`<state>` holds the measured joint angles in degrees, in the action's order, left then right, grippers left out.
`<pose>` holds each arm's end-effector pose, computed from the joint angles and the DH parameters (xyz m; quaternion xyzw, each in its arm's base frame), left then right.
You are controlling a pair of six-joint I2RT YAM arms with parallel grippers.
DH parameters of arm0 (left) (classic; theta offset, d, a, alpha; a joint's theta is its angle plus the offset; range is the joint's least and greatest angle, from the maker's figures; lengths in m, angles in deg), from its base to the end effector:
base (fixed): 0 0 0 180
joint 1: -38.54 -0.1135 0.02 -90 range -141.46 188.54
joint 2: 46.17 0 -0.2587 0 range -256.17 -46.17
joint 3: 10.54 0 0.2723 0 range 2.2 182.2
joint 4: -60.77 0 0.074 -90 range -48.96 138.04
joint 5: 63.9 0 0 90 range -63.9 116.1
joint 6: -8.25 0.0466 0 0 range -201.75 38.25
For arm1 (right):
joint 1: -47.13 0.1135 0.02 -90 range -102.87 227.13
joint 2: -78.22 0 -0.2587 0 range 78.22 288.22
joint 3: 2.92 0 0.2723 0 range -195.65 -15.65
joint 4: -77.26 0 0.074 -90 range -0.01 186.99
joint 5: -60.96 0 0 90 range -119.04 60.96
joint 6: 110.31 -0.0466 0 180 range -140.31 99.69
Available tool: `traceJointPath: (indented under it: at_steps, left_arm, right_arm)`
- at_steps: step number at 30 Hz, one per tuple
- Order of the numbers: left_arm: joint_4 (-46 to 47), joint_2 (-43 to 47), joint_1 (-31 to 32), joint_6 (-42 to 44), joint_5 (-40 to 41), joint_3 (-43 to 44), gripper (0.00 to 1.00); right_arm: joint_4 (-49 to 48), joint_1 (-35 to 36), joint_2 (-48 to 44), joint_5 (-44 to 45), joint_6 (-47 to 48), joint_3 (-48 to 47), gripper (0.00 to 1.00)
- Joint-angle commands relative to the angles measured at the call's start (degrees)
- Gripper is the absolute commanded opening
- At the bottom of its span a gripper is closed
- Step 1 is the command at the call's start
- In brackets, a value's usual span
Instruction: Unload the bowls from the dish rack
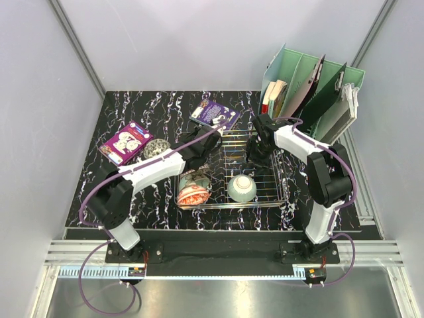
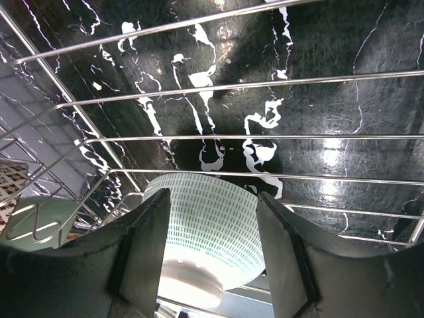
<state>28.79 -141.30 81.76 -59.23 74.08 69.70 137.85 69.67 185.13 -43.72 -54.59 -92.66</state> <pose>0.2993 -0.2338 0.2244 0.3356 0.7947 0.3116 0.3983 0.3471 0.1568 0.1643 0.0873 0.9824 0.1620 0.0326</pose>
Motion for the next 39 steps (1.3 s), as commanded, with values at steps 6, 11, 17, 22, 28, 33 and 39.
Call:
traceJointPath:
  at_steps: [6, 11, 17, 22, 28, 33, 39]
  left_arm:
    - [11.2, 2.1, 0.0, 3.9, 6.5, 2.8, 0.00]
    - [13.4, 2.8, 0.2, 5.0, 6.7, 0.3, 0.00]
    - [22.1, 1.0, 1.0, 8.2, 11.8, -2.8, 0.00]
    - [24.3, 3.1, 0.9, 7.4, 13.4, -2.6, 0.00]
    - [15.0, 7.6, -1.5, 0.1, 10.6, 2.1, 0.00]
    - [3.9, 9.9, -4.8, -9.9, 8.3, 5.2, 0.00]
    - [-9.4, 13.7, -11.6, -26.5, 0.5, 6.8, 0.00]
  right_arm:
    - [0.6, -0.4, 1.2, -1.7, 0.9, -2.4, 0.54]
    - [0.7, -0.4, 2.0, -2.2, 0.9, -2.6, 0.54]
    - [0.7, -0.4, 1.6, -2.2, 1.2, -2.2, 0.54]
    - [1.0, -0.5, 1.1, -1.5, 1.2, -2.0, 0.55]
    - [1.3, -0.4, 1.5, -1.3, 1.4, -2.7, 0.55]
    - [1.3, -0.4, 2.2, -1.6, 1.5, -3.4, 0.55]
    - [1.4, -0.4, 2.6, -1.7, 1.5, -3.8, 0.56]
